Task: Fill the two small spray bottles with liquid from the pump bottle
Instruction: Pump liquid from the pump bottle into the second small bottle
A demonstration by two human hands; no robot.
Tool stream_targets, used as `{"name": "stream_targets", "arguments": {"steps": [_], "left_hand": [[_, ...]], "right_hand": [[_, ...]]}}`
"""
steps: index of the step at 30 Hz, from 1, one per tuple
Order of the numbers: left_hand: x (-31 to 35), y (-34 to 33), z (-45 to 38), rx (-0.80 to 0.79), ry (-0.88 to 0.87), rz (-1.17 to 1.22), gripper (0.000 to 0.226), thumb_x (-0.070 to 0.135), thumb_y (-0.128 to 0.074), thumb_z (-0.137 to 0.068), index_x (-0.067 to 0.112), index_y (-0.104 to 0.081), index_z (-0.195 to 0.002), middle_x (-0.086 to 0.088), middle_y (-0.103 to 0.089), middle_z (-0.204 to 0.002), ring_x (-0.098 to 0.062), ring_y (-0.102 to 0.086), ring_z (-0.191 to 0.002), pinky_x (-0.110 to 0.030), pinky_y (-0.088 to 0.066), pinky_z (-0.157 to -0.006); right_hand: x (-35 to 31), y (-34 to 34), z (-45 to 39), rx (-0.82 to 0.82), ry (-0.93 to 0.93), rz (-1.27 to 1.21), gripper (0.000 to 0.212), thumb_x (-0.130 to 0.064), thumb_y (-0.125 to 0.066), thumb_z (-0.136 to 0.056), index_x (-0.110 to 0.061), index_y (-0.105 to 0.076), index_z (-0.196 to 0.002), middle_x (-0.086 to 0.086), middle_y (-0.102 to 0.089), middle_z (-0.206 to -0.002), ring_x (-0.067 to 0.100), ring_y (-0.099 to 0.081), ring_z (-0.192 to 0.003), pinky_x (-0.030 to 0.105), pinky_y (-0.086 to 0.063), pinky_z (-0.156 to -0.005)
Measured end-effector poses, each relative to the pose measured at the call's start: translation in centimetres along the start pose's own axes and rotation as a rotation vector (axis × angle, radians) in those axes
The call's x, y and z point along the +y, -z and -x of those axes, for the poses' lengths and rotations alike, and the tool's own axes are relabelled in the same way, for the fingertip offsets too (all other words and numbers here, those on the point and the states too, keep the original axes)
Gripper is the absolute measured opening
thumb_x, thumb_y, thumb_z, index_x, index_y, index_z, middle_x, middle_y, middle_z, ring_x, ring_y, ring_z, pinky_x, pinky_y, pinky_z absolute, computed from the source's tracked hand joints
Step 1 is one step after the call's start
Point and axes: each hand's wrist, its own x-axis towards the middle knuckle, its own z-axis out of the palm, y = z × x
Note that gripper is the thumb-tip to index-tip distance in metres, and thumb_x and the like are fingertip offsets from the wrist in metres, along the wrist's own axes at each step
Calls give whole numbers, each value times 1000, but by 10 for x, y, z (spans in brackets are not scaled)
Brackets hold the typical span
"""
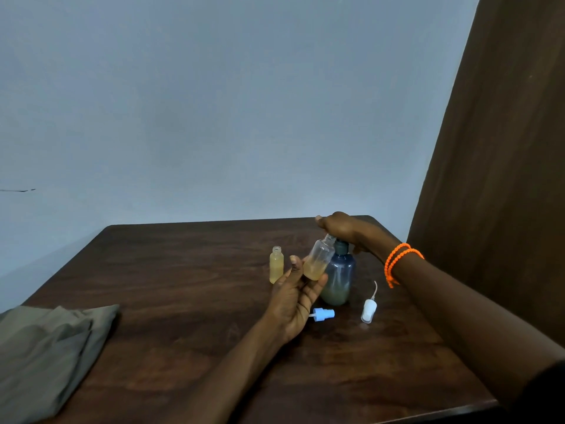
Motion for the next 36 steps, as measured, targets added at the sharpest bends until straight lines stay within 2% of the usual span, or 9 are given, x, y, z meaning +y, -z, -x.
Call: {"name": "stream_targets", "arguments": {"steps": [4, 10, 15, 19, 21, 25, 27, 30, 36], "left_hand": [[0, -3, 2, -2, -6, 14, 46, 26, -52, -104, 12, -82, -72, -12, -79, -102, -21, -77, -93, -37, -64, -82], [1, 0, 1, 7, -2, 2, 27, 25, -54, -103, 3, -70, -100, -17, -77, -110, -24, -77, -98, -38, -64, -84], [1, -5, 6, 3, 13, 2, 29, 24, -52, -104, 1, -69, -99, -17, -77, -106, -24, -77, -94, -38, -64, -81], [4, -4, 6, 14, 11, 20, 27, 21, -53, -104, 2, -71, -97, -18, -77, -106, -25, -77, -93, -38, -65, -77], [4, -3, 4, 16, 0, 2, 26, 23, -54, -103, 2, -69, -100, -17, -77, -107, -24, -77, -95, -38, -65, -80], [4, -5, 6, 14, 5, 9, 27, 24, -53, -104, 2, -68, -101, -17, -78, -105, -24, -77, -93, -38, -64, -82], [4, -5, 6, 7, 0, 24, 26, 23, -53, -104, 3, -68, -100, -17, -78, -105, -24, -77, -93, -39, -64, -81], [3, -4, 4, 1, -8, 2, 28, 26, -53, -104, 3, -68, -103, -16, -77, -110, -24, -77, -97, -36, -65, -80], [2, -4, 4, 12, -2, 29, 30, 25, -53, -104, 5, -73, -93, -16, -78, -105, -24, -77, -94, -38, -65, -80]], "right_hand": [[-8, 7, 7, -15, -5, 55, 45, -42, -33, -106, -7, -47, -130, 8, -44, -112, 31, -52, -110, 38, -37, -78], [2, -2, -10, 17, 17, -49, 41, -43, -38, -104, -17, -42, -72, 0, -45, -75, 12, -42, -63, 26, -33, -57], [-3, 8, 3, -4, 22, 23, 41, -42, -33, -107, -7, -49, -122, 5, -44, -111, 20, -46, -95, 31, -35, -79], [1, 0, -10, 12, 25, -73, 38, -47, -38, -103, -17, -46, -80, -2, -44, -80, 11, -43, -69, 28, -35, -62], [3, -2, -9, 22, 15, -67, 37, -45, -39, -103, -11, -51, -93, -1, -49, -82, 10, -45, -69, 29, -37, -65], [-6, 3, 1, -7, 12, 12, 51, -44, -33, -106, -4, -47, -134, 13, -50, -130, 23, -49, -105, 31, -35, -85], [-4, 4, -4, 2, 25, -3, 41, -48, -33, -105, -13, -55, -104, 6, -54, -107, 21, -52, -92, 30, -37, -77], [2, -3, -6, 66, 16, -47, 42, -48, -35, -103, -21, -39, -73, -4, -41, -75, 10, -40, -65, 28, -31, -58], [-8, 5, 1, 8, 10, 40, 50, -48, -31, -105, -6, -54, -119, 9, -52, -117, 23, -47, -103, 34, -36, -89]]}}
